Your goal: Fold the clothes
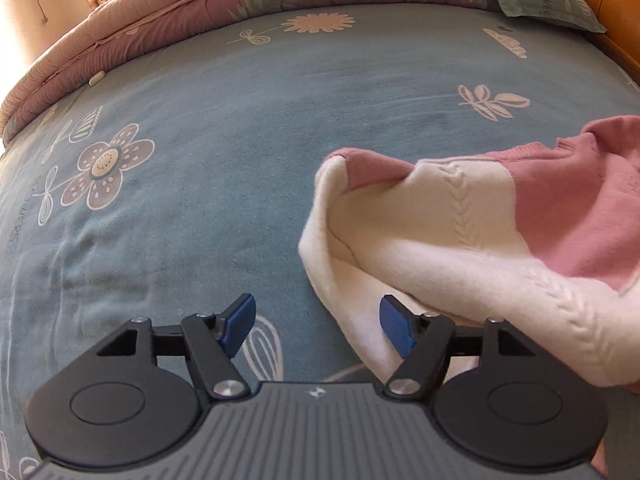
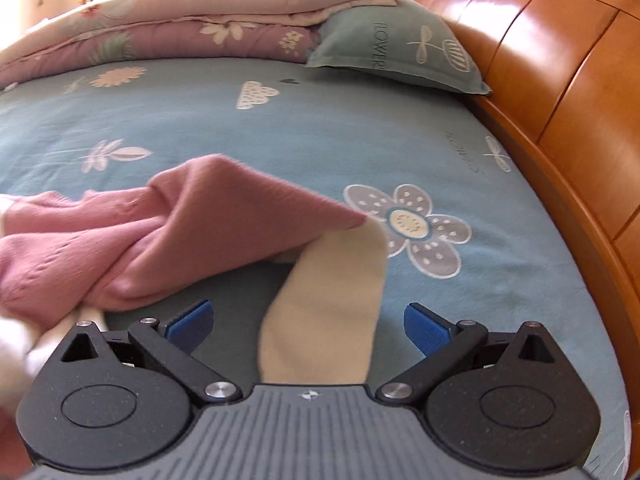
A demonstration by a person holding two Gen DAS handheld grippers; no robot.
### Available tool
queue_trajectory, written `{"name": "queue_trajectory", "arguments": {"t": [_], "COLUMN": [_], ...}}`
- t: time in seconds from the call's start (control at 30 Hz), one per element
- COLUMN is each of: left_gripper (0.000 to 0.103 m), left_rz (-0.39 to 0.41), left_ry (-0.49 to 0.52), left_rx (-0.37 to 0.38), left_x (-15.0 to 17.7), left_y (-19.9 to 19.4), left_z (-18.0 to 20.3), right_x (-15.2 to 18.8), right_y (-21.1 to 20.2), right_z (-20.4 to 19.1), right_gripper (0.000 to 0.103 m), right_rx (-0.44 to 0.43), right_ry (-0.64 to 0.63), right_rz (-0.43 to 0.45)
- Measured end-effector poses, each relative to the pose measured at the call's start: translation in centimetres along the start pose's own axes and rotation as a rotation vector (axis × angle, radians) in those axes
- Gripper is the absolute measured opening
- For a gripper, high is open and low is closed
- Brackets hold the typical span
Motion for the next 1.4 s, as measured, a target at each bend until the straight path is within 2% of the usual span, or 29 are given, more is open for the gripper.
{"name": "queue_trajectory", "arguments": {"t": [0.07, 0.2, 0.37, 0.43, 0.53, 0.63, 0.73, 0.87, 0.93, 1.03, 1.1, 1.2, 1.3, 1.4], "left_gripper": [0.072, 0.074, 0.074, 0.074, 0.074, 0.074, 0.074, 0.075, 0.079, 0.080, 0.080, 0.080, 0.080, 0.080], "left_rz": [0.005, 0.012, 0.011, 0.016, 0.018, 0.020, 0.029, 0.059, 0.081, 0.100, 0.101, 0.104, 0.107, 0.108], "left_ry": [-0.016, -0.044, -0.081, -0.090, -0.090, -0.079, -0.093, -0.098, -0.098, -0.103, -0.103, -0.103, -0.103, -0.103], "left_rx": [0.034, 0.112, 0.173, 0.178, 0.176, 0.159, 0.150, 0.132, 0.125, 0.129, 0.136, 0.145, 0.155, 0.159], "left_x": [1.6, 5.5, 9.4, 10.3, 11.4, 11.8, 12.0, 11.8, 11.6, 11.3, 11.1, 10.7, 10.3, 10.0], "left_y": [-0.9, -1.4, -1.1, -1.1, -1.1, -1.0, -1.0, -1.5, -2.0, -2.2, -2.0, -1.8, -1.6, -1.3], "left_z": [1.4, 4.8, 8.7, 9.7, 10.9, 11.5, 11.6, 11.8, 11.9, 12.2, 12.4, 12.7, 13.1, 13.2], "right_x": [1.8, 5.7, 10.0, 11.1, 12.0, 12.3, 12.8, 12.0, 10.3, 7.0, 4.2, 0.9, -0.7, -0.9], "right_y": [-1.9, -3.8, -2.4, -1.6, -0.6, -0.5, -0.8, -0.9, -0.9, -0.6, 0.8, 4.4, 8.0, 10.3], "right_z": [-1.2, -3.3, -4.6, -4.6, -3.8, -3.5, -3.5, -2.9, -1.9, -0.1, 0.6, 0.2, -1.2, -0.7], "right_gripper": [0.103, 0.103, 0.103, 0.103, 0.103, 0.103, 0.103, 0.103, 0.103, 0.103, 0.103, 0.103, 0.103, 0.103], "right_rx": [-0.050, -0.088, -0.067, -0.061, -0.106, -0.093, -0.081, -0.115, -0.057, 0.057, 0.117, 0.138, 0.168, 0.286], "right_ry": [-0.016, -0.080, -0.136, -0.130, -0.042, -0.022, -0.017, -0.041, -0.034, -0.016, 0.011, 0.026, -0.010, -0.055], "right_rz": [0.001, 0.011, 0.000, -0.013, -0.027, -0.012, 0.043, -0.019, 0.021, 0.089, 0.103, 0.063, 0.025, 0.000]}}
Point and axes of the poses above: each gripper's, at about its wrist camera, not at the fingertips, and y roughly the way its jaws point, z to its right, x to its underside, the point moved 7 cm from there along y, roughly the way its jaws point, and after that the axes turned 15 degrees about x, right-handed, at the moved point
